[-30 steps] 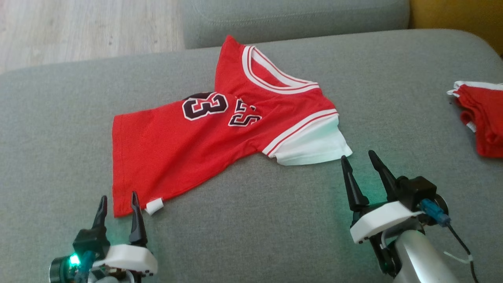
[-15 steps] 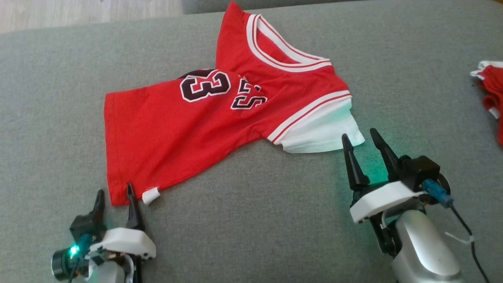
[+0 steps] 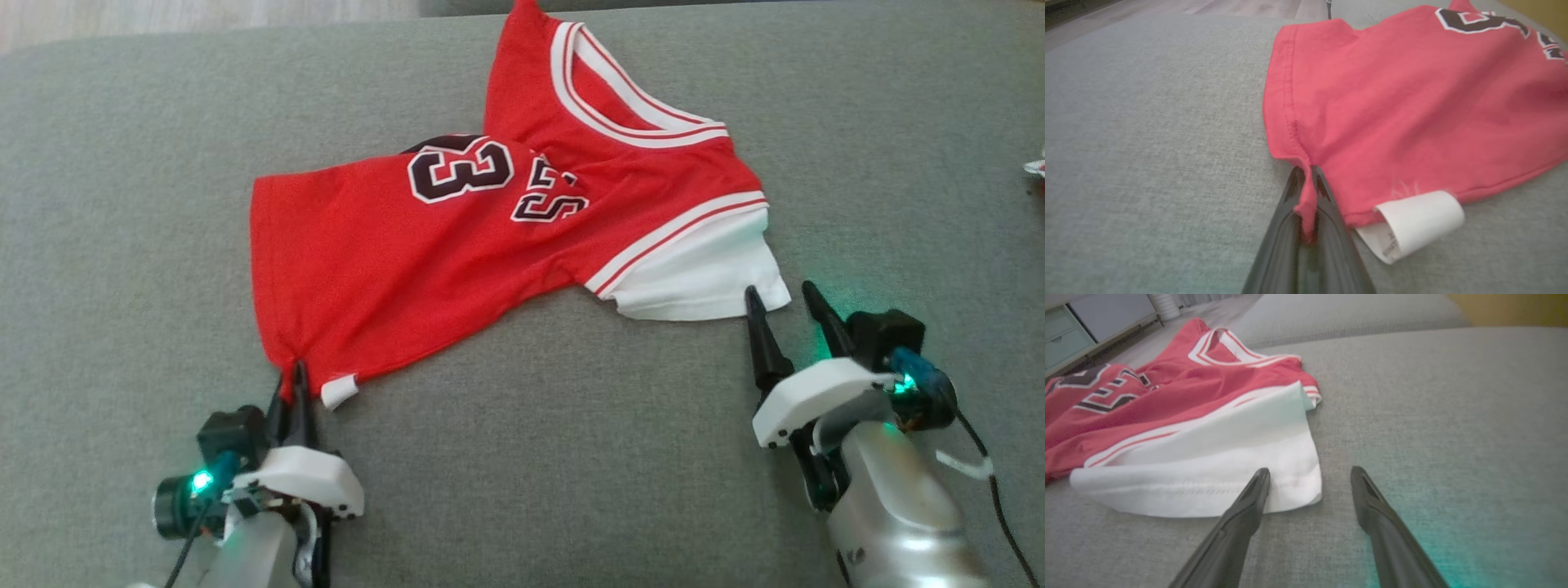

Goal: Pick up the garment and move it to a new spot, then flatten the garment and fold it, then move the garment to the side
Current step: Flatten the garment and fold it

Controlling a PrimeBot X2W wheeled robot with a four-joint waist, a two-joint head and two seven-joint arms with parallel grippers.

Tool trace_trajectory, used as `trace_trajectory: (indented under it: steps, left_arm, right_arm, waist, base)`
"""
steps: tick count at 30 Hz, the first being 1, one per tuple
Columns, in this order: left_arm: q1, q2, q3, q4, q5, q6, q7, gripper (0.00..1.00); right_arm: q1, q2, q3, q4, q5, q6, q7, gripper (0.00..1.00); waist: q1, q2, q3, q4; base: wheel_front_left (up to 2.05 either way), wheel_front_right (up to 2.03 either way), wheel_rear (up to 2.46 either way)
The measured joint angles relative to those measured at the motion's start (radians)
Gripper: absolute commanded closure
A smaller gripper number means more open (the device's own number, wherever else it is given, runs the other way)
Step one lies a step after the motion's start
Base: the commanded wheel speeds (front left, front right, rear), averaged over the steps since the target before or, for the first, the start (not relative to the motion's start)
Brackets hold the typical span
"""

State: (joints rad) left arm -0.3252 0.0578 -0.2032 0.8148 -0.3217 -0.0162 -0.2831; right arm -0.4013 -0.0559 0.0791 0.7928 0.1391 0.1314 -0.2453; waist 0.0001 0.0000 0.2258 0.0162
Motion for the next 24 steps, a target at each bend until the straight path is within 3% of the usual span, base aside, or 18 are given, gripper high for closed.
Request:
trace_trajectory:
  steps: [4,5,7,15,20,24]
  left_arm:
    - [0.000,-0.002,-0.040,-0.017,-0.016,0.008,0.001,1.00]
    - [0.001,-0.002,-0.049,-0.021,-0.020,0.009,0.002,1.00]
    - [0.003,-0.005,-0.056,-0.038,-0.022,0.017,0.009,1.00]
    - [0.045,-0.010,-0.003,-0.198,-0.008,0.014,0.027,1.00]
    - [-0.013,0.033,0.063,-0.370,0.016,-0.016,0.026,1.00]
    - [-0.095,0.099,0.097,-0.497,0.030,-0.028,0.029,1.00]
  right_arm:
    - [-0.056,-0.002,0.013,0.098,0.013,0.000,0.015,0.00]
    - [-0.068,-0.004,0.021,0.114,0.033,0.000,0.018,0.56]
    - [-0.085,-0.009,0.055,0.137,0.074,0.000,0.026,1.00]
    - [-0.080,-0.008,0.112,0.113,0.198,0.000,0.006,1.00]
    - [-0.108,-0.043,0.137,-0.194,0.315,0.000,-0.003,1.00]
    - [-0.180,-0.123,0.155,-0.414,0.406,0.000,-0.003,1.00]
  waist:
    - [0.0000,0.0000,0.002,0.018]
    - [0.0000,0.0000,0.002,0.022]
    - [0.0000,0.0000,-0.002,0.026]
    - [0.0001,0.0000,-0.039,0.014]
    - [0.0000,0.0000,-0.082,0.000]
    - [-0.0001,0.0000,-0.128,-0.012]
  base:
    - [0.00,0.00,0.00]
    - [0.00,0.00,0.00]
    - [0.00,0.00,0.00]
    - [0.00,0.00,0.00]
    - [0.00,0.00,0.00]
    - [0.00,0.00,0.00]
